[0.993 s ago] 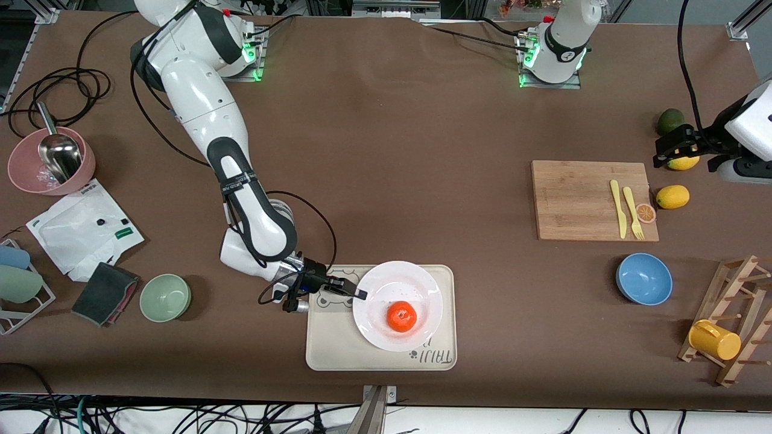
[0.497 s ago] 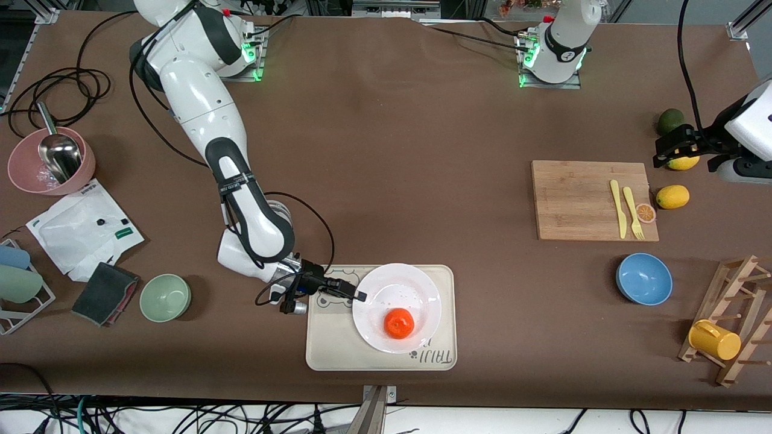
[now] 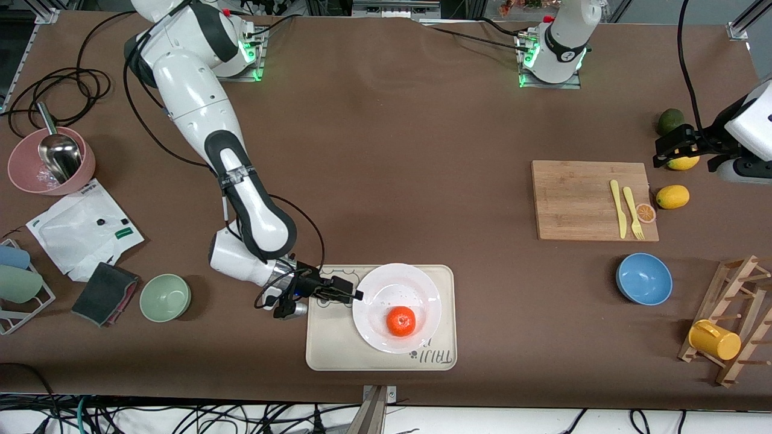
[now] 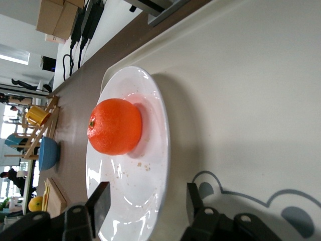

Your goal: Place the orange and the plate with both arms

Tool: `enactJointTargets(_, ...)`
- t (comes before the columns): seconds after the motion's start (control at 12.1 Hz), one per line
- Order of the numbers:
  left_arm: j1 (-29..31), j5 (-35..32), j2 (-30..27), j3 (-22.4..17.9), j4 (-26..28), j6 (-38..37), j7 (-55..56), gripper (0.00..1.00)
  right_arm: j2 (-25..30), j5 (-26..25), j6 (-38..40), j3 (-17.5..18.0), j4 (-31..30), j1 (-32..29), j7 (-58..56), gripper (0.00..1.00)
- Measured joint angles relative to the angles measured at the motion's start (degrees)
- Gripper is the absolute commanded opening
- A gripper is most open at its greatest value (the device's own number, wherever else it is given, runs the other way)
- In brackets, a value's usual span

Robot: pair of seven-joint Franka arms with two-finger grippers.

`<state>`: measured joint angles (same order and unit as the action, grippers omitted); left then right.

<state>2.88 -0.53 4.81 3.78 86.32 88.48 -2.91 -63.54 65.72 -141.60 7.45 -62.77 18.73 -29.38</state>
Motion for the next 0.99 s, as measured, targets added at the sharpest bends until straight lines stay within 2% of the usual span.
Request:
enactJointTargets(0.08, 0.0, 0.0, 0.0, 0.0, 0.0, 0.0, 0.0, 1.0, 1.72, -2.95, 0.0, 0.0, -1.16, 0.0, 1.0, 0.72)
enactJointTargets(0.17, 0.0, 0.0, 0.0, 0.0, 0.0, -0.01, 0.0, 1.0, 3.57, -5.63, 0.01, 0.0, -2.56, -0.01, 1.86, 0.79)
enactJointTargets(0.33, 0.0, 0.0, 0.0, 0.0, 0.0, -0.01, 0.0, 1.0, 8.67, -11.73, 0.03, 0.0, -7.41, -0.03, 2.48, 1.0)
enactJointTargets(0.58, -0.01, 0.0, 0.0, 0.0, -0.01, -0.08, 0.0, 1.0, 20.28, -20.67, 0.56, -0.34, -20.69, -0.61, 2.69, 1.0)
enactJointTargets(0.74, -0.01, 0.0, 0.0, 0.0, -0.02, -0.21, 0.0, 1.0, 28.8, -26.22, 3.61, -1.83, -29.76, -1.45, 2.64, 1.0)
enactJointTargets(0.99, -0.01, 0.0, 0.0, 0.0, -0.03, -0.32, 0.0, 1.0, 38.61, -36.21, 15.62, -5.39, -34.62, -3.46, 3.11, 1.0)
